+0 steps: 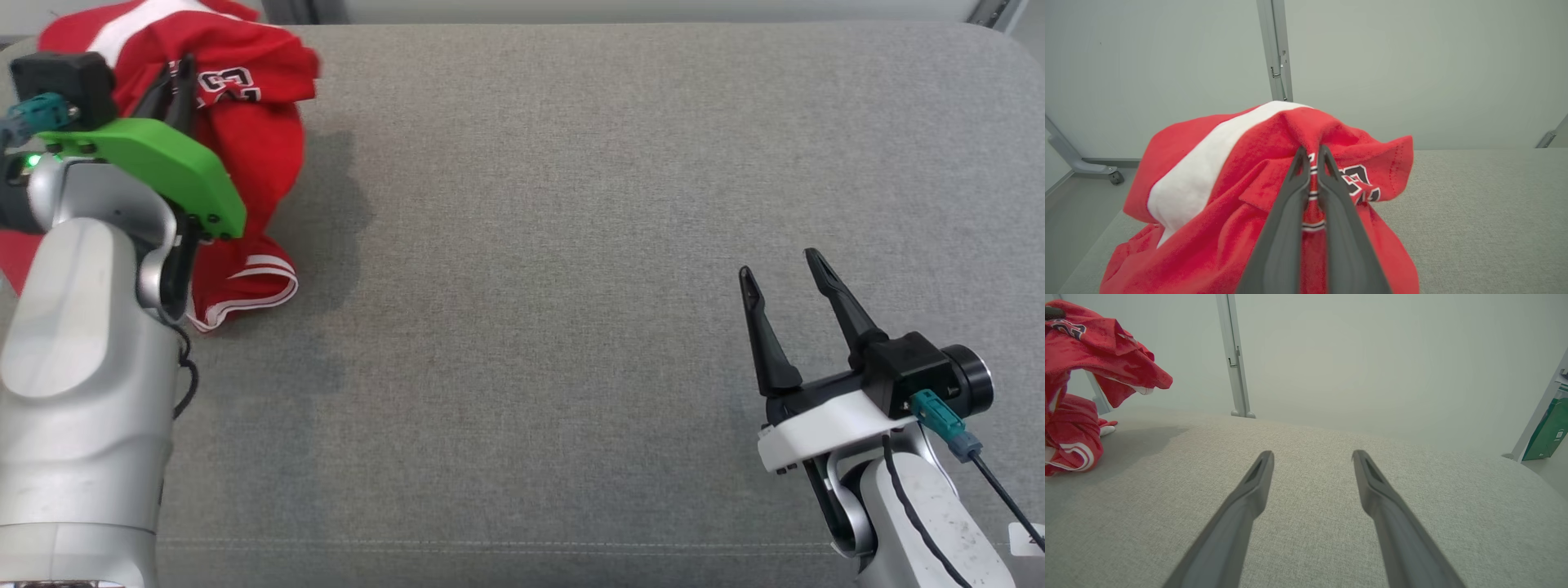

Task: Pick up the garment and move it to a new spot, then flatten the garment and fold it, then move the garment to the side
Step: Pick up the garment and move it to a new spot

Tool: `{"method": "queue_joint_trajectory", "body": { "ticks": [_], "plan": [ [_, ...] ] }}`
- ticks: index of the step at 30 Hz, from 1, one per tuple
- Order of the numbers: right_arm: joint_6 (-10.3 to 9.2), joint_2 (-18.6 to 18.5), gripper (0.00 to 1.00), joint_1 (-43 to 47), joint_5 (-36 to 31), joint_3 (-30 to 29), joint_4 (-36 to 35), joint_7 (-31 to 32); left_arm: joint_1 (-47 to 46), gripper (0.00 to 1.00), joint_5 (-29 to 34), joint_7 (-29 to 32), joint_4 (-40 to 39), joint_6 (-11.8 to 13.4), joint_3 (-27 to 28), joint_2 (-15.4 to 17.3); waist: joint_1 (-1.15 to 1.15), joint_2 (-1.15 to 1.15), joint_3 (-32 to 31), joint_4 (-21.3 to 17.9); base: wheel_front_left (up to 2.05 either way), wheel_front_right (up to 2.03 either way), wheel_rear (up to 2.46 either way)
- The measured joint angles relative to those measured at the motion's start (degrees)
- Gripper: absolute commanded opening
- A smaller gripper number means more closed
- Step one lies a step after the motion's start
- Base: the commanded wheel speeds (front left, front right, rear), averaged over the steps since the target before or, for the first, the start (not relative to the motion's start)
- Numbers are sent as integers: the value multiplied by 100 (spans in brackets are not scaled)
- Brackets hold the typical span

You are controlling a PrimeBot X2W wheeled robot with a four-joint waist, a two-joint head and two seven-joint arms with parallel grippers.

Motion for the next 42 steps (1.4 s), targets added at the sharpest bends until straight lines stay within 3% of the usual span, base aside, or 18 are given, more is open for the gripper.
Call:
{"method": "queue_joint_trajectory", "body": {
  "ticks": [14, 30, 42],
  "plan": [
    [18, 166, 100, -1, 76, 44, 42, 0, 363, 0, -41, 318, -573, -3, -1189, -789, 0, 0, -161, -707, 0, 0, 0],
    [-15, 216, 100, -1, 168, -41, 56, 0, 1585, 0, -578, 564, -869, -3, -2616, -740, 0, 0, -199, -1550, 0, 0, 0],
    [-35, 231, 100, 4, 168, -63, 57, 0, 2139, 0, -1205, 486, -1376, -3, -3512, -655, 0, 0, -331, -1527, 0, 0, 0]
  ]
}}
